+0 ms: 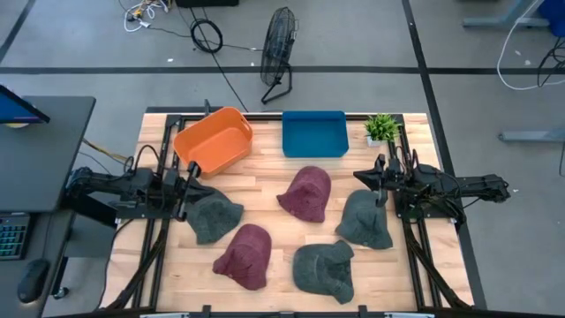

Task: Pick & Place hat
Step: Put the top right black cap into the blue bin

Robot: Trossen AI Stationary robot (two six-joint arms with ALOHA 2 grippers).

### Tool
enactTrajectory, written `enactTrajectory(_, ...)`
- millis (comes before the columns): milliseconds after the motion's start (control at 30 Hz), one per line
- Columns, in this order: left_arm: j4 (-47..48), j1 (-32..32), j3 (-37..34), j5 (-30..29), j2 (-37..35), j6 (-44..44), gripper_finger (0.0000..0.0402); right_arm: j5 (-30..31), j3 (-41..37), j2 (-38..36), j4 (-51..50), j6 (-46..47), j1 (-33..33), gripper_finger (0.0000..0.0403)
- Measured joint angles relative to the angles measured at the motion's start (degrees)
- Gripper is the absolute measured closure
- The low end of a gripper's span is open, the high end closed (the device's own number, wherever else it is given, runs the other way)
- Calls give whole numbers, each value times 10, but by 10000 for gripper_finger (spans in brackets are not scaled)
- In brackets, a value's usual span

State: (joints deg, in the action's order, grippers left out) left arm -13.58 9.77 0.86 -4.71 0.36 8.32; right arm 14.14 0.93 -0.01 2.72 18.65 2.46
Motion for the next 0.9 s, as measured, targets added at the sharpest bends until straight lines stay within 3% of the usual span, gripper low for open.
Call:
enactTrajectory(133, -31, 0, 0, -1, 0, 15, 399, 3, 0, 0, 2, 35, 0, 389)
enactTrajectory(400, -75, 0, 0, -3, 0, 18, 399, 14, 0, 0, 6, 18, 0, 389)
enactTrajectory(567, -57, 0, 0, -51, 0, 80, 399, 42, 0, 0, 7, 15, -1, 389)
enactTrajectory(733, -67, 0, 1, -72, 0, 136, 399, 31, 0, 0, 67, 39, -1, 389)
enactTrajectory(900, -52, 0, 56, -78, 20, 117, 399, 13, 33, 0, 107, 27, -1, 389)
